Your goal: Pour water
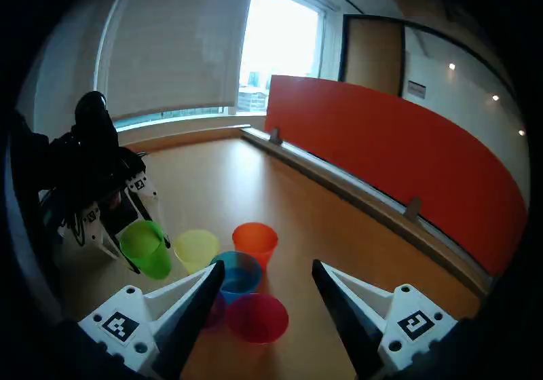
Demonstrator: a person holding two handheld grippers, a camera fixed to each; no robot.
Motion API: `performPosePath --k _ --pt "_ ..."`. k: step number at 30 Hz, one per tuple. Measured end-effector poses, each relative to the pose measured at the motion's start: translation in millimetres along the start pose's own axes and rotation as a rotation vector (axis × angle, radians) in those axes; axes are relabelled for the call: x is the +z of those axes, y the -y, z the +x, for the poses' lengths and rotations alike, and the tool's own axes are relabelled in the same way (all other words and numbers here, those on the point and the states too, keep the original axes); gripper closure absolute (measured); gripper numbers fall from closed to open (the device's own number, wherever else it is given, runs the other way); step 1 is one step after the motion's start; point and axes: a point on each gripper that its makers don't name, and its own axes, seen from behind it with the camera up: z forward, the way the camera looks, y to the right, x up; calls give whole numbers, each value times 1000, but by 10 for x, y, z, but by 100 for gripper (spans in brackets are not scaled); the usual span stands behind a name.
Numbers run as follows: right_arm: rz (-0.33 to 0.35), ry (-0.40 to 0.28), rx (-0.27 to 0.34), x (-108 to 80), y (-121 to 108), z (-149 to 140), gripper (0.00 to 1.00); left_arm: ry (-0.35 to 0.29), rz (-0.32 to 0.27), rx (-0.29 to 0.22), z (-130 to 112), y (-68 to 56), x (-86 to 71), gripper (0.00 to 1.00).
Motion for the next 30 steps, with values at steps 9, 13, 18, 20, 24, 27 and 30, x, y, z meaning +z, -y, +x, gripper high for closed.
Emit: performPosePath --k 9,13,18,20,24,27,30 --pt "12 7 -4 77 31 -2 0 -31 49 -14 66 122 -158 18" --pt "18 10 -5 111 43 1 0 -49 71 -19 107 169 -217 18" --pt "28 13 -8 154 76 17 0 -65 99 -25 148 235 -292 19" --pt "33 14 -9 171 89 25 0 -72 113 -29 162 273 -322 19" --pt "42 18 -8 206 111 21 0 -87 138 -31 200 332 -379 19" --pt "52 23 -8 230 134 1 0 -99 159 -31 233 372 -418 19" --pt "62 34 -7 257 156 -31 0 -111 178 -32 269 402 -462 18"
